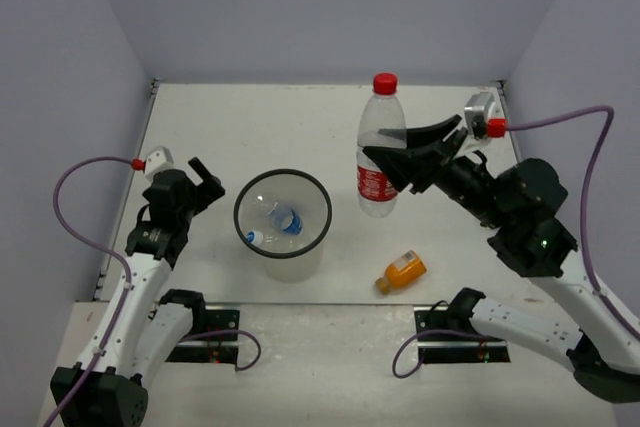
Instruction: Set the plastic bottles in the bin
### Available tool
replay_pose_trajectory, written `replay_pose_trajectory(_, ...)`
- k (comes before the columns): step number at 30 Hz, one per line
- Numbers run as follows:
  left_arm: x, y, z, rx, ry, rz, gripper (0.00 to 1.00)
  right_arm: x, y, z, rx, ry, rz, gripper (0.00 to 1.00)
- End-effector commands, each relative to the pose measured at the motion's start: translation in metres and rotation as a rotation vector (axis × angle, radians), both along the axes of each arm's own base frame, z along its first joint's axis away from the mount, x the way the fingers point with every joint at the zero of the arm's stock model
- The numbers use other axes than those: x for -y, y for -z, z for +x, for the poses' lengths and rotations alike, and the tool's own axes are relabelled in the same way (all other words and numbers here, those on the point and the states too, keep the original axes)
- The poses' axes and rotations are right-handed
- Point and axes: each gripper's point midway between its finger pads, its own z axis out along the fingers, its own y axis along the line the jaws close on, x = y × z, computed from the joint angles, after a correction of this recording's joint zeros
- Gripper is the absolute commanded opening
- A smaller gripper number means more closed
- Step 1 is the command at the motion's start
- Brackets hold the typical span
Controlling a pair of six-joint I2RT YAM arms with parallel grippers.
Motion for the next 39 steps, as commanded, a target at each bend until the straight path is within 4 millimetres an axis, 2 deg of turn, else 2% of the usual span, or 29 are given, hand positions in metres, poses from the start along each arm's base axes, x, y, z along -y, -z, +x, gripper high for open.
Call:
replay_pose_trajectory(1,0.002,-0.009,0.003,0.052,0.009,-0.006,1.00,-0.057,-0.001,0.004,0.017,-0.157,-0.029,0.25)
replay_pose_trajectory(2,0.003,-0.009,0.003,0.055,0.012,-0.007,1.00,-0.066,-0.004,0.004,0.030,-0.167,-0.026,0.26)
replay_pose_trajectory(4,0.004,-0.009,0.003,0.055,0.014,-0.007,1.00,-0.093,0.007,0.015,0.026,-0.174,-0.063,0.26)
replay_pose_trajectory(5,0.004,-0.009,0.003,0.055,0.013,-0.005,1.00,-0.097,0.004,0.013,0.034,-0.181,-0.058,0.27)
replay_pose_trajectory(6,0.004,-0.008,0.003,0.053,0.015,-0.004,1.00,-0.111,0.009,0.015,0.032,-0.204,-0.073,0.28)
replay_pose_trajectory(8,0.005,-0.007,0.003,0.052,0.015,-0.004,1.00,-0.137,0.029,0.018,0.013,-0.243,-0.113,0.28)
replay_pose_trajectory(13,0.006,-0.006,0.003,0.049,0.019,-0.006,1.00,-0.167,0.073,0.017,0.010,-0.268,-0.173,0.30)
replay_pose_trajectory(16,0.007,-0.004,0.004,0.040,0.024,-0.006,1.00,-0.182,0.113,0.016,0.024,-0.283,-0.221,0.32)
replay_pose_trajectory(20,0.007,-0.003,0.004,0.036,0.026,-0.005,1.00,-0.188,0.142,0.028,-0.006,-0.241,-0.237,0.33)
replay_pose_trajectory(27,0.007,-0.002,0.005,0.032,0.026,-0.003,1.00,-0.189,0.164,0.026,-0.001,-0.259,-0.267,0.41)
replay_pose_trajectory(31,0.008,0.000,0.005,0.025,0.031,-0.003,1.00,-0.182,0.178,0.026,-0.032,-0.235,-0.261,0.59)
replay_pose_trajectory(36,0.006,0.000,0.005,0.024,0.021,0.001,1.00,-0.174,0.173,0.021,-0.024,-0.236,-0.226,0.75)
replay_pose_trajectory(39,0.006,0.001,0.005,0.017,0.017,0.003,1.00,-0.172,0.165,0.019,-0.027,-0.238,-0.223,0.80)
